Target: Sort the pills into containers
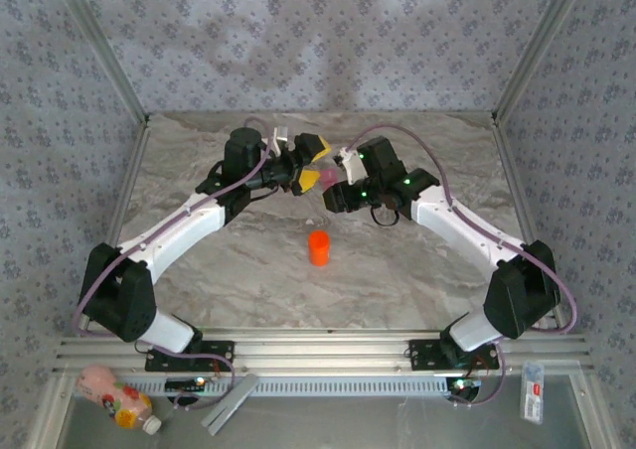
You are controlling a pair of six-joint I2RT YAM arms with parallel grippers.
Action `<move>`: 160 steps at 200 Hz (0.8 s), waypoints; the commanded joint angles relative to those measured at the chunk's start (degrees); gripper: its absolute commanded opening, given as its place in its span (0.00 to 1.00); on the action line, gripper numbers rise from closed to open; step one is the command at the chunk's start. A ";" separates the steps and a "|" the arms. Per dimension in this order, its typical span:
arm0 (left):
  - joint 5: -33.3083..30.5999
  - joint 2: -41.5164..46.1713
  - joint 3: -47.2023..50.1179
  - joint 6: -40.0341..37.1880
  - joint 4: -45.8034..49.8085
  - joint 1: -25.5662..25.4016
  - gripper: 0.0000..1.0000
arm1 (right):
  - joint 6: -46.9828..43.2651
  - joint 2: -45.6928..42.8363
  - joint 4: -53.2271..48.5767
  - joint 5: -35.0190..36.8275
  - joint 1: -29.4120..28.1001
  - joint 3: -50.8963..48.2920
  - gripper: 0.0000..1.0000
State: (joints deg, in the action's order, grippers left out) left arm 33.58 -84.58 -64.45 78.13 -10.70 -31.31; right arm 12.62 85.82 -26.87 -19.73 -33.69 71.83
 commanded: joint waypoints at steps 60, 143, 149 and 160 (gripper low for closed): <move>-0.56 -1.17 -1.21 1.29 -3.27 -2.02 0.92 | 0.35 -1.11 1.29 0.22 0.20 -0.42 0.35; -0.50 -0.13 -3.73 2.99 -4.41 -4.20 0.92 | 0.55 -0.70 1.73 0.21 0.36 -1.43 0.34; -0.62 -0.03 -3.96 3.00 -4.41 -4.31 0.92 | 0.56 -0.67 1.81 0.22 0.39 -1.60 0.34; -0.87 0.19 -4.18 3.01 -4.77 -4.33 0.92 | 0.56 -0.58 1.81 0.22 0.45 -1.69 0.34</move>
State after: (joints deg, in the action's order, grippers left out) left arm 32.14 -85.36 -65.47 80.47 -12.32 -34.70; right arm 12.69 85.82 -26.24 -18.87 -33.12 70.87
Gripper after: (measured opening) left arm 0.919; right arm 0.414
